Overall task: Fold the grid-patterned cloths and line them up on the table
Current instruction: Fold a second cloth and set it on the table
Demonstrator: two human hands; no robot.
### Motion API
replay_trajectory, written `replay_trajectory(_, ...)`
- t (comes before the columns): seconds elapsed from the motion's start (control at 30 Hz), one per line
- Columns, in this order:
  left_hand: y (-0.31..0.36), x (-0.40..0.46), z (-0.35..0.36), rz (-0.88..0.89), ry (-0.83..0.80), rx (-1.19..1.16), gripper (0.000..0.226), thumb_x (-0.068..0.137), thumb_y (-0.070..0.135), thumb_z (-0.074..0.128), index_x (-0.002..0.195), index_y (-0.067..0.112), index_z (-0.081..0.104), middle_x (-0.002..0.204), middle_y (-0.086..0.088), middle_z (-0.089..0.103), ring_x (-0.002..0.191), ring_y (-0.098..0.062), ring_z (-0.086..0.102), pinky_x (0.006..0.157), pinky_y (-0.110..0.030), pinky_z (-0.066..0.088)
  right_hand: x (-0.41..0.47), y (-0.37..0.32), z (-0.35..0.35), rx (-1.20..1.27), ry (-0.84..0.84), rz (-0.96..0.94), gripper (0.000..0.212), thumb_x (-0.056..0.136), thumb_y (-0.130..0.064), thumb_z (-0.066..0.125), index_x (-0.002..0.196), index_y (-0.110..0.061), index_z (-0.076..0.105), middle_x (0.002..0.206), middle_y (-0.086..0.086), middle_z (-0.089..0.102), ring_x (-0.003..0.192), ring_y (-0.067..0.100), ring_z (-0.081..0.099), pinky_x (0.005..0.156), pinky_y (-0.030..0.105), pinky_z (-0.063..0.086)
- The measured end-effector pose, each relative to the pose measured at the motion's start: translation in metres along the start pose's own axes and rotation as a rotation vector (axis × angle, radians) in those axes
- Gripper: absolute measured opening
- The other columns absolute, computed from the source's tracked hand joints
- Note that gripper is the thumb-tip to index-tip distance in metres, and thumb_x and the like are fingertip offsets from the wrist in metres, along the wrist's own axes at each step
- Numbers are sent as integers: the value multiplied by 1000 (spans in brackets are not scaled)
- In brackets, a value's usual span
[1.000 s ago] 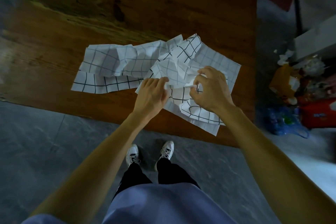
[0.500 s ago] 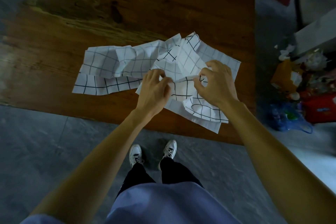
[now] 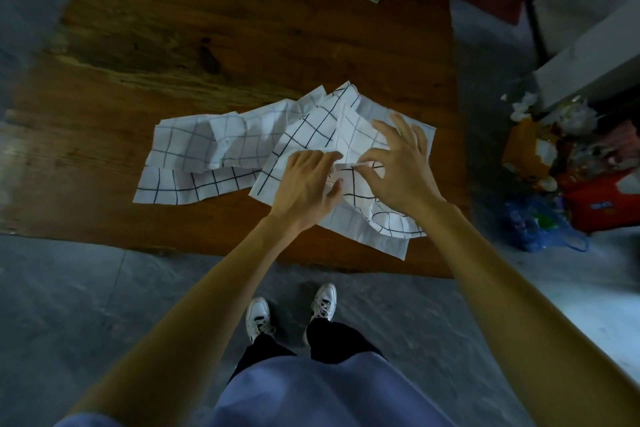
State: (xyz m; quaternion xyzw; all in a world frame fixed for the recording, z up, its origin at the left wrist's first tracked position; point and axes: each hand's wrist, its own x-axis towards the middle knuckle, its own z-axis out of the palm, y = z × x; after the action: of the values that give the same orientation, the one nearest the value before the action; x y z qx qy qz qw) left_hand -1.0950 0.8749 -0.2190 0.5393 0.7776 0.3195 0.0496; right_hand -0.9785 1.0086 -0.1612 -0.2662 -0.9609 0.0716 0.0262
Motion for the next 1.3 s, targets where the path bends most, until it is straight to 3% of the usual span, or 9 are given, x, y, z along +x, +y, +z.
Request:
replay_trajectory(0.2, 19, 29, -9, 140, 62, 122, 24, 89, 17, 58, 112, 9, 60, 97, -10, 66, 93, -27, 59, 91, -43, 41, -6, 21, -29, 12, 97, 116, 25, 92, -40, 58, 101, -22, 73, 150, 4, 40, 146, 23, 18, 117, 46, 1)
replay_trajectory(0.43, 37, 54, -8, 84, -48, 232, 39, 87, 19, 61, 124, 9, 54, 122, -15, 57, 116, -31, 51, 103, -47, 36, -9, 33, -42, 32, 173, 147, 36, 94, -48, 51, 94, -19, 73, 136, 2, 56, 139, 21, 33, 118, 48, 9)
replay_trajectory(0.7, 41, 64, -8, 109, 82, 93, 22, 84, 12, 66, 105, 7, 66, 104, -12, 66, 100, -28, 60, 90, -41, 43, -11, 38, -46, 65, 156, 140, 41, 94, -50, 48, 98, -18, 72, 136, 1, 55, 139, 18, 32, 117, 44, 8)
replay_trajectory(0.77, 40, 64, -9, 140, 75, 33, 20, 86, 9, 63, 106, 8, 65, 104, -12, 66, 100, -26, 59, 90, -41, 42, -11, 36, -47, 68, 118, 127, 43, 93, -54, 46, 100, -20, 72, 138, 0, 53, 141, 17, 29, 117, 42, 5)
replay_trajectory(0.87, 28, 63, -18, 167, 42, -42, 3, 84, 5, 62, 84, 6, 64, 89, -11, 65, 87, -24, 58, 78, -36, 44, -11, 33, -46, 84, 48, 103, 49, 89, -62, 43, 98, -23, 72, 142, -1, 50, 142, 16, 24, 117, 42, 3)
replay_trajectory(0.97, 13, 59, -29, 137, -41, -11, 8, 81, 1, 62, 74, 5, 62, 79, -11, 63, 76, -18, 53, 69, -34, 48, -9, 29, -39, 38, -40, 55, 46, 84, -65, 51, 98, -26, 70, 145, -1, 46, 144, 17, 18, 117, 44, -1)
replay_trajectory(1.1, -4, 48, -36, 35, -173, 106, 8, 84, 6, 60, 79, 10, 64, 85, -5, 62, 82, -17, 54, 81, -40, 50, -6, 18, -29, 30, -150, -13, 43, 85, -62, 54, 106, -27, 67, 150, 0, 39, 147, 19, 10, 117, 48, -4)
replay_trajectory(1.2, -11, 32, -41, -78, -318, 69, 19, 82, 11, 61, 99, 17, 65, 110, -2, 61, 109, -18, 51, 100, -42, 40, -3, 6, -21, 44, -190, -51, 39, 89, -57, 53, 109, -26, 66, 151, 0, 36, 147, 19, 6, 117, 48, -6)
replay_trajectory(1.3, -6, 18, -43, -88, -411, -49, 32, 83, 22, 64, 115, 20, 60, 127, -3, 55, 124, -19, 42, 106, -42, 33, 2, -6, -10, 47, -208, -101, 37, 90, -55, 53, 110, -27, 66, 152, 0, 35, 147, 19, 3, 117, 48, -6)
